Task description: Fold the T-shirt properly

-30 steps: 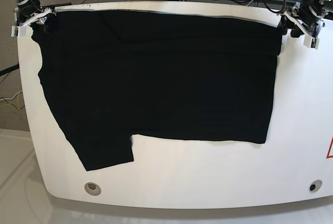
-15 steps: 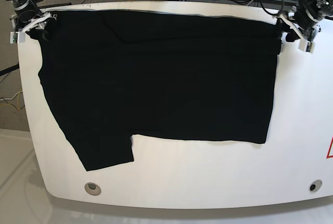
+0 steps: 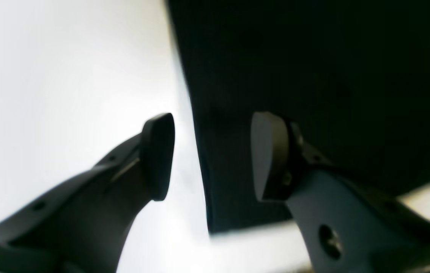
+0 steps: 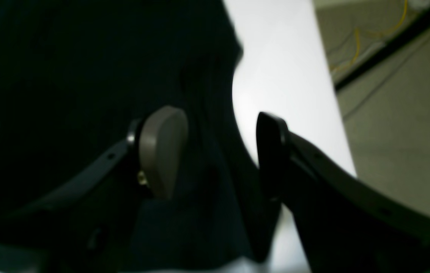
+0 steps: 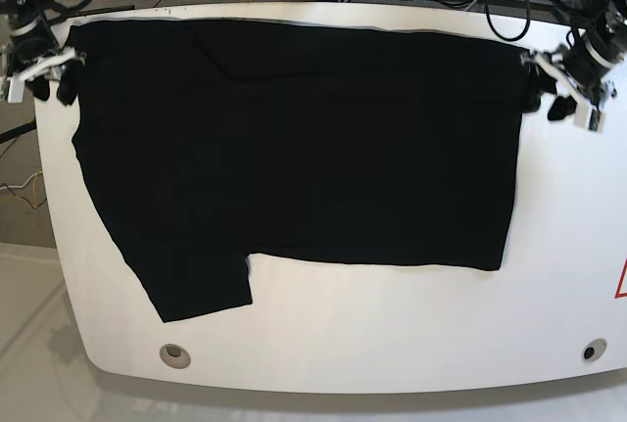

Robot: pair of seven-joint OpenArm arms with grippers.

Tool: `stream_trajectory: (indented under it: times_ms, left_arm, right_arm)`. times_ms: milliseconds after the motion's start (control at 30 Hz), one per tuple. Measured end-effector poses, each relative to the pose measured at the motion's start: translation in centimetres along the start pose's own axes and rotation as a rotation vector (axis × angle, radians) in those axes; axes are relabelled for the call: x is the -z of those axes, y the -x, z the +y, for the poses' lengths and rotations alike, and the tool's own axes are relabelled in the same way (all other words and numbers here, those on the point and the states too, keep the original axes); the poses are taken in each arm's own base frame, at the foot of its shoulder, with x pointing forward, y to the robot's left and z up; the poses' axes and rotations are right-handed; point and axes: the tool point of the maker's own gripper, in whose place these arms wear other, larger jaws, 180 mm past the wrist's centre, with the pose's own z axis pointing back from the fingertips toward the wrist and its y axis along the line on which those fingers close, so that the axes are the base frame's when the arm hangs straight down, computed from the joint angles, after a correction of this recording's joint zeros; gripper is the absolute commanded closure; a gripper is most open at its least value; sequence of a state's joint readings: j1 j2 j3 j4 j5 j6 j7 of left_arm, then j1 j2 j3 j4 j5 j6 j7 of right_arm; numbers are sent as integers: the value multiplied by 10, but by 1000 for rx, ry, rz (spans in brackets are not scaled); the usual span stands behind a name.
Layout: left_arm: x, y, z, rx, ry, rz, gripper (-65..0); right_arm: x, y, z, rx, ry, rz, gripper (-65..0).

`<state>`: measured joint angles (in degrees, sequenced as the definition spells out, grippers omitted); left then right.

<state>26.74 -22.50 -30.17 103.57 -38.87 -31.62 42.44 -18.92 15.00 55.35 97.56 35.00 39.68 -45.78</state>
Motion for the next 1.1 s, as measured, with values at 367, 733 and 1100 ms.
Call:
stream_trajectory:
  times_ms: [367,733,1100]
  left_arm:
    - [34,-73,33,65,-71,-81,-299]
    - [57,-64,62,47,-98,-12,-289]
    - [89,-99,86,-33,-70,-103,-288]
  right_arm:
    - [112,-21,36,98,-173,47,-331]
    - [154,-35,57,-12,-189,143,-340]
    - [186,-61,71,-23,-181,155,-343]
